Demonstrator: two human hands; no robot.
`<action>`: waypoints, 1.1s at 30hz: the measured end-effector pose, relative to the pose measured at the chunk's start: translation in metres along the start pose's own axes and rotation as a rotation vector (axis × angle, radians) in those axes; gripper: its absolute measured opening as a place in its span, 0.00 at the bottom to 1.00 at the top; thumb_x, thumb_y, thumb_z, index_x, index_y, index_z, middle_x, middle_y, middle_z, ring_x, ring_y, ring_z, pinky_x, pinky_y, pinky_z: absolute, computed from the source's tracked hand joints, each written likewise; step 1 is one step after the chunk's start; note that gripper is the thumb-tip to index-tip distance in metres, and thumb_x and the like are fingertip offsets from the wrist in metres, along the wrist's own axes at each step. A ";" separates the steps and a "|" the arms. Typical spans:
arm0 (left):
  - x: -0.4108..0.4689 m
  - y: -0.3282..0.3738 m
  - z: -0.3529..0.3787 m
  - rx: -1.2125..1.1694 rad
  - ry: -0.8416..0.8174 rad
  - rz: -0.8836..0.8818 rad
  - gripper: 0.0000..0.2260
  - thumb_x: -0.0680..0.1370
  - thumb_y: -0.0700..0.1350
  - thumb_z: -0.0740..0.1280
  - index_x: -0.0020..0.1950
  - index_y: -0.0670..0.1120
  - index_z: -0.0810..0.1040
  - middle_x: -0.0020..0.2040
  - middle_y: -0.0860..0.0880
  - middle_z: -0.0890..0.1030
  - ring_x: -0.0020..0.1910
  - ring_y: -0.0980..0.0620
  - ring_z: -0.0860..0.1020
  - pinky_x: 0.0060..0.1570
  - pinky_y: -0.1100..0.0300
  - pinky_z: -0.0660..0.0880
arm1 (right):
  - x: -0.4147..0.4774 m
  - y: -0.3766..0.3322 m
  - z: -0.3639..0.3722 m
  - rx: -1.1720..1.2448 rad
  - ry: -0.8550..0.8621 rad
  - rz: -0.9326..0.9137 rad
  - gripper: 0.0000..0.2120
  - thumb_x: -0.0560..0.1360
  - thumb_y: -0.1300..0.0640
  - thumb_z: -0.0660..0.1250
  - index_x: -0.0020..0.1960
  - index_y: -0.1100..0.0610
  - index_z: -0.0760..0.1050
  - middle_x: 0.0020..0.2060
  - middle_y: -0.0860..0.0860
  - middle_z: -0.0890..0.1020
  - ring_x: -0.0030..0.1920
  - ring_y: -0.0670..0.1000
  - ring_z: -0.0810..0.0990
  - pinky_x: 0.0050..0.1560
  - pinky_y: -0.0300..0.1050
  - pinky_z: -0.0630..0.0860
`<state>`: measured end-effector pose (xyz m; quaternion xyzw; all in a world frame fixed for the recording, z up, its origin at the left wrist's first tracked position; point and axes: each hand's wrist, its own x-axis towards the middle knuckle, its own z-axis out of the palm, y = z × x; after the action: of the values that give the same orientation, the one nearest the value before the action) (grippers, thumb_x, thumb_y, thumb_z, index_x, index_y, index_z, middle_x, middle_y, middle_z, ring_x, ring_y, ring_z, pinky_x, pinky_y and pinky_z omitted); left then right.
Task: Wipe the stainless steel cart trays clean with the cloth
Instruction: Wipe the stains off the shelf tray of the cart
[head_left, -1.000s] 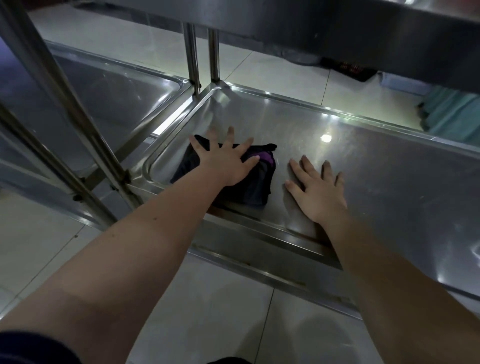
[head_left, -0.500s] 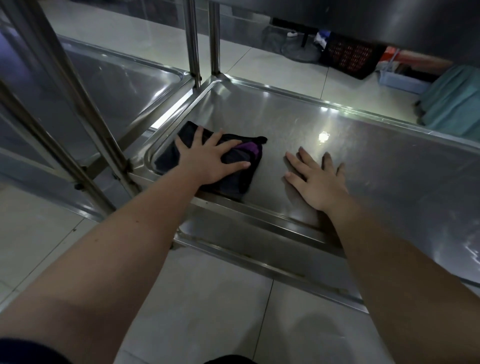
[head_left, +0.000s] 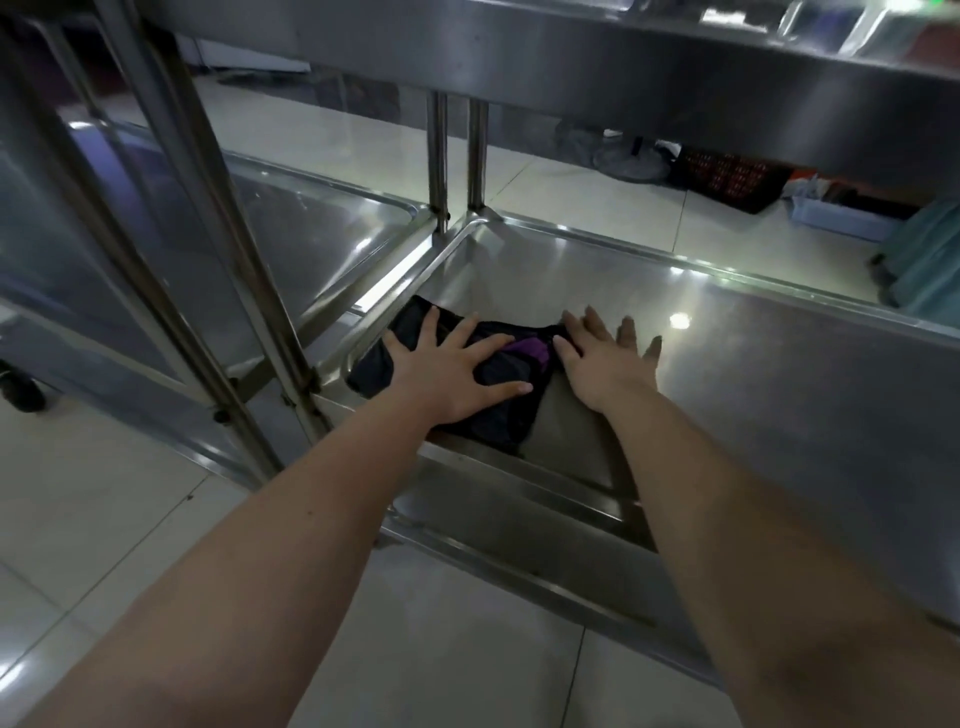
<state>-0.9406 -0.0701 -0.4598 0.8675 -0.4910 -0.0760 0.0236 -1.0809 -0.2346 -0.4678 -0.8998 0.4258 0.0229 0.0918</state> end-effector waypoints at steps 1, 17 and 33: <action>-0.002 -0.006 0.000 -0.003 -0.007 -0.004 0.42 0.59 0.85 0.39 0.72 0.75 0.44 0.80 0.61 0.44 0.78 0.41 0.39 0.65 0.23 0.41 | 0.001 0.002 0.002 -0.005 -0.006 -0.003 0.25 0.81 0.37 0.39 0.78 0.36 0.44 0.79 0.41 0.45 0.79 0.58 0.41 0.72 0.69 0.37; 0.122 -0.001 -0.008 -0.013 -0.008 0.016 0.42 0.59 0.85 0.41 0.72 0.75 0.47 0.80 0.58 0.45 0.78 0.38 0.39 0.62 0.23 0.37 | 0.012 0.024 0.009 -0.148 0.085 -0.114 0.28 0.78 0.34 0.38 0.77 0.34 0.39 0.79 0.41 0.45 0.79 0.58 0.45 0.75 0.63 0.42; 0.070 -0.018 -0.004 0.007 -0.045 0.041 0.42 0.58 0.85 0.39 0.72 0.76 0.42 0.80 0.58 0.42 0.78 0.40 0.38 0.65 0.25 0.36 | 0.015 0.024 0.004 -0.102 0.040 -0.093 0.30 0.76 0.31 0.39 0.77 0.34 0.42 0.79 0.41 0.46 0.79 0.58 0.43 0.75 0.62 0.40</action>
<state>-0.8891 -0.1208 -0.4658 0.8554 -0.5094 -0.0933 0.0109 -1.0895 -0.2602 -0.4767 -0.9224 0.3836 0.0223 0.0382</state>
